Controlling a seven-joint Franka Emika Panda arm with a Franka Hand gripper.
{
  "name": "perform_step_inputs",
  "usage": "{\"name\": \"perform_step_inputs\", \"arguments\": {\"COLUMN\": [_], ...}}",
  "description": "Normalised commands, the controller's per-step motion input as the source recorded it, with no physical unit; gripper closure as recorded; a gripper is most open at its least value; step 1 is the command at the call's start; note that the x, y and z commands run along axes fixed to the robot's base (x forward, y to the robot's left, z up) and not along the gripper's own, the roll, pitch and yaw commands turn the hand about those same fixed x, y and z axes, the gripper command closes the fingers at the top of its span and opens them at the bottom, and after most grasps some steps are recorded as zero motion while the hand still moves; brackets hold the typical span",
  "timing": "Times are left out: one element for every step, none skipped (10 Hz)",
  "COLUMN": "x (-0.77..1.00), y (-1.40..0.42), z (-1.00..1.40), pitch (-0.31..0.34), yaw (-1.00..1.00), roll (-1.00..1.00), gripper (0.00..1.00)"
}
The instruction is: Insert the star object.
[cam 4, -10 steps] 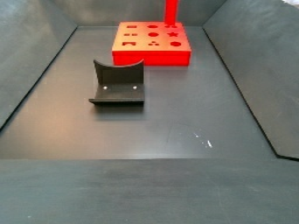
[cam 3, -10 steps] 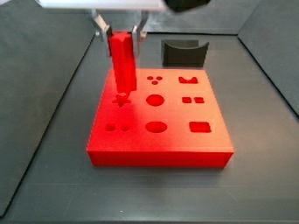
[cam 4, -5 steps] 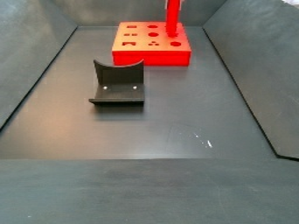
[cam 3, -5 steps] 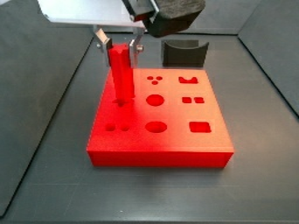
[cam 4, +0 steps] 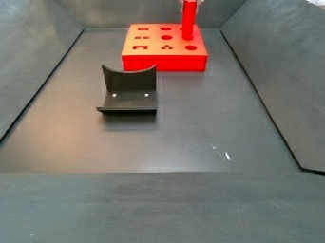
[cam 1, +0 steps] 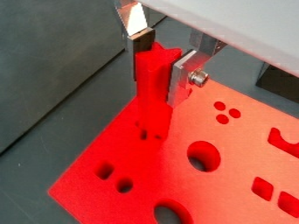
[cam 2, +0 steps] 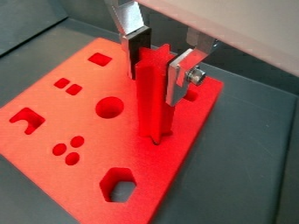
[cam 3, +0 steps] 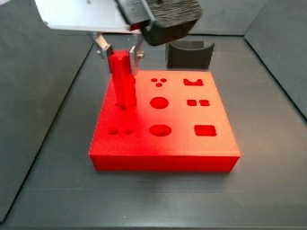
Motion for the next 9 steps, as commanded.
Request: {"name": "perform_step_inputs", "arguments": {"x": [0.00, 0.00, 0.02, 0.00, -0.07, -0.06, -0.02, 0.00, 0.08], "y": [0.00, 0.00, 0.00, 0.00, 0.00, 0.00, 0.00, 0.00, 0.00], "z": [0.00, 0.00, 0.00, -0.02, -0.11, -0.17, -0.21, -0.27, -0.37], "pitch": [-0.084, -0.089, -0.093, -0.043, -0.059, -0.067, -0.051, -0.024, 0.000], "yaw": [-0.44, -0.54, -0.57, -0.35, -0.25, -0.19, -0.18, -0.17, -0.15], "roll": [-0.10, -0.08, -0.07, -0.03, -0.03, -0.03, 0.00, 0.00, 0.00], "gripper": [1.00, 1.00, 1.00, 1.00, 1.00, 1.00, 1.00, 1.00, 1.00]}}
